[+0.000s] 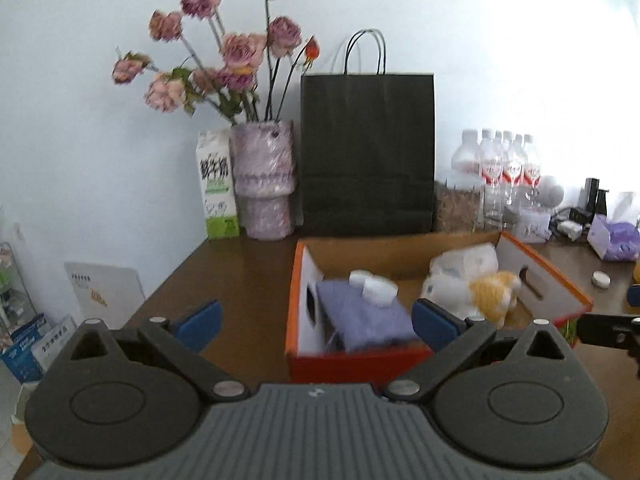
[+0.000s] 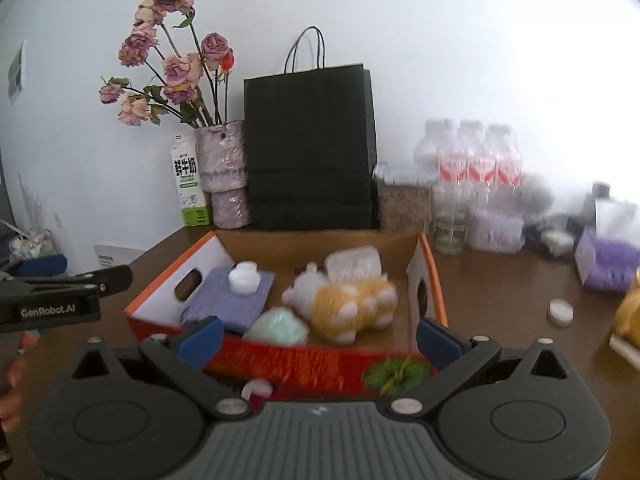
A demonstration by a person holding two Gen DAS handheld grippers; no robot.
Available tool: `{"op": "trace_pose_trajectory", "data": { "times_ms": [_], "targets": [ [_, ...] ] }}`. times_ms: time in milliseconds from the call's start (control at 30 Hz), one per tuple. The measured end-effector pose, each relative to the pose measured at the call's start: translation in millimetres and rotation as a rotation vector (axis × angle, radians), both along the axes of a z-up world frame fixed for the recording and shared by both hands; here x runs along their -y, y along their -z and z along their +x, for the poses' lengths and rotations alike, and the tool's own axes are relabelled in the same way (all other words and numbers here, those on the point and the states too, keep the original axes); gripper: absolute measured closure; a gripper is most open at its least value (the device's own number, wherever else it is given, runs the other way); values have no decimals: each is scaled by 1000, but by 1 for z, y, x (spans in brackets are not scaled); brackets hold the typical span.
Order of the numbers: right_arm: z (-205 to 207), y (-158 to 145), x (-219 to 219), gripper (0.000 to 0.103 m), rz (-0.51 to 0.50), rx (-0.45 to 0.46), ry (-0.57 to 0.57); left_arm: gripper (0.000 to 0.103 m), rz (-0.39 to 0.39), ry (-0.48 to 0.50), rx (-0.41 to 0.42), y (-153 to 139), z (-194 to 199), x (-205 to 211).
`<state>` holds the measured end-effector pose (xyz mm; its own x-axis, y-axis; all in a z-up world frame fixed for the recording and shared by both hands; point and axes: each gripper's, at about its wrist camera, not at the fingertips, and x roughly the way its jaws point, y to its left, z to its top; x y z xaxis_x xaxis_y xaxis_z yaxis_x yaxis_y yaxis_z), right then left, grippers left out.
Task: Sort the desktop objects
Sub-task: 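Withdraw both tools from the box toward the items on the table, then close the left tool on the coiled black cable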
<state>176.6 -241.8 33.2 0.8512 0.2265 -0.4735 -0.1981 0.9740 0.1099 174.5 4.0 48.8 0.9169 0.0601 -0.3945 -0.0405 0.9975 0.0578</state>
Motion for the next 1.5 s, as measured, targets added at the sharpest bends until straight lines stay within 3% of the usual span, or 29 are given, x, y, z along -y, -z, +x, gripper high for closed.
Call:
{"op": "trace_pose_trajectory", "data": {
  "times_ms": [300,700,867,933,1000,1233,1300,1500],
  "targets": [
    [-32,48,1,0,-64,-77,51,0,-37,1,-96,43,-24,-10],
    [-22,73,3,0,-84,-123,76,1,54,61,-106,55,1,23],
    [-10,80,3,0,-94,-117,93,17,49,86,-151,68,17,34],
    [-6,82,3,0,-91,-111,94,35,46,89,-173,73,23,35],
    [-3,84,3,0,-87,-108,92,46,27,101,-198,76,27,35],
    [6,89,4,0,-62,-106,82,48,-5,120,-237,81,32,35],
    [7,91,5,0,-55,-110,82,56,-28,129,-250,82,34,33],
    [8,92,8,0,-33,-115,80,62,-72,129,-255,80,32,29]
  ]
}}
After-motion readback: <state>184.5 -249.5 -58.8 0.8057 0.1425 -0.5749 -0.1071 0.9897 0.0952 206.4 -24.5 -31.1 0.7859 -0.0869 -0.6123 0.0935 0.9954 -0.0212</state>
